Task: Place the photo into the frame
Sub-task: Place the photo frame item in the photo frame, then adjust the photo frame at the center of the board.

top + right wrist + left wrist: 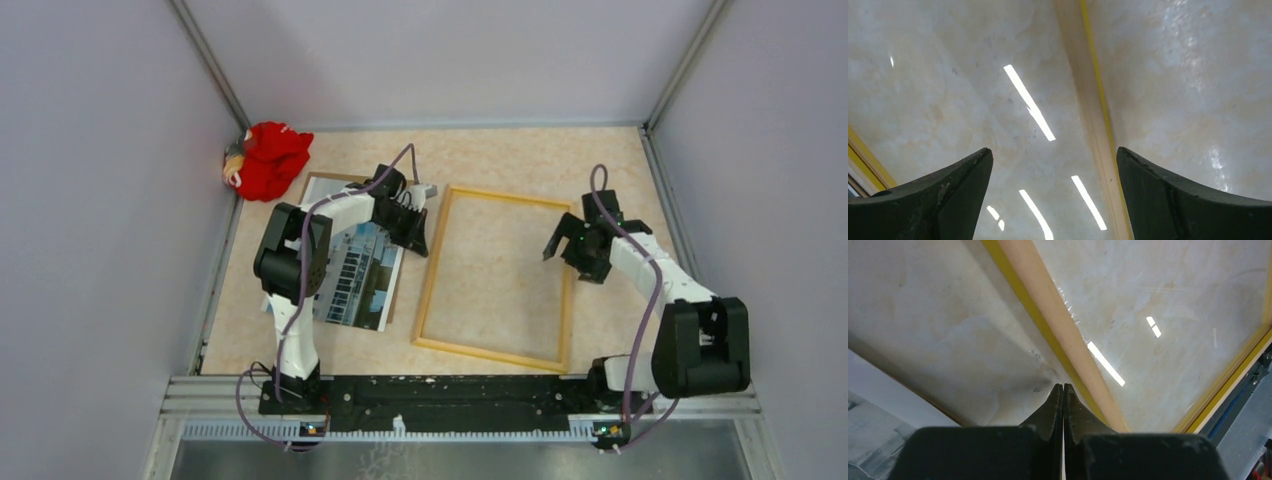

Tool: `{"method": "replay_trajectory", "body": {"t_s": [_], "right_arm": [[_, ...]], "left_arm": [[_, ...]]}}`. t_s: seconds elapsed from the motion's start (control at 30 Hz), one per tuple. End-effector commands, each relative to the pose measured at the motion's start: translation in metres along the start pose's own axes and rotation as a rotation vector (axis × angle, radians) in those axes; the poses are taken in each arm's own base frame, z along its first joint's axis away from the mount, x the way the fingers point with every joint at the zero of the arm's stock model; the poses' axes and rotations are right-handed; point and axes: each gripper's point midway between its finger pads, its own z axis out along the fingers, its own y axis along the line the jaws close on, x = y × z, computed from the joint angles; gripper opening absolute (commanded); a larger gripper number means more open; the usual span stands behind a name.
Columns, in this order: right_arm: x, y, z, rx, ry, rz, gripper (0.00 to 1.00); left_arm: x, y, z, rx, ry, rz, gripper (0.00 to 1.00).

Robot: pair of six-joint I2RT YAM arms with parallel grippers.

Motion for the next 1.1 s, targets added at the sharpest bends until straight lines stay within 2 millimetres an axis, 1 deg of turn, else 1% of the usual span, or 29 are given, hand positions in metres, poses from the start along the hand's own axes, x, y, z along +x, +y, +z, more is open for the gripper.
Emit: {"method": "replay_trajectory", "body": {"t_s": [0.0, 0.1, 0.13, 0.2, 0.23, 0.3, 0.43, 0.5, 0.77, 0.87, 0.97, 1.07], "right_arm": [[-0.047, 0.011, 0.017, -0.117, -0.063, 0.119, 0.96], [-0.057, 0.016, 0.032, -0.152, -0.041, 0.128, 0.98], [-0.058, 0.015, 0.039, -0.154, -0.023, 0.136, 0.98], [-0.063, 0.021, 0.046, -0.176, -0.016, 0.136, 0.98], [-0.065, 0.024, 0.049, -0.188, -0.012, 0.139, 0.98], [-0.074, 0.023, 0.054, -0.201, -0.007, 0.173, 0.98], [-0.086, 0.034, 0.062, -0.236, -0.002, 0.202, 0.98], [-0.091, 0.039, 0.066, -0.251, 0.008, 0.22, 0.98], [-0.113, 0.056, 0.072, -0.292, 0.014, 0.241, 0.97], [-0.125, 0.062, 0.072, -0.298, 0.005, 0.234, 0.97], [-0.134, 0.064, 0.074, -0.292, 0.004, 0.225, 0.97], [-0.14, 0.065, 0.074, -0.283, 0.001, 0.213, 0.97]], "left_arm": [[0.01, 0.011, -0.018, -0.053, 0.024, 0.003, 0.0], [0.006, 0.016, -0.029, -0.062, 0.005, 0.013, 0.0], [0.006, 0.016, -0.031, -0.063, 0.002, 0.019, 0.0], [0.008, 0.014, -0.032, -0.058, 0.005, 0.036, 0.0], [0.011, 0.012, -0.031, -0.049, 0.009, 0.038, 0.0], [0.021, 0.008, -0.027, -0.039, 0.033, 0.043, 0.0], [0.039, 0.004, -0.012, -0.039, 0.072, 0.041, 0.0], [0.038, 0.005, -0.007, -0.038, 0.075, 0.033, 0.0], [0.001, 0.009, 0.001, -0.059, 0.027, 0.049, 0.0], [-0.014, 0.011, 0.004, -0.067, 0.01, 0.055, 0.0], [-0.025, 0.013, 0.008, -0.072, 0.005, 0.054, 0.0], [-0.035, 0.015, 0.006, -0.089, -0.014, 0.062, 0.0]]}}
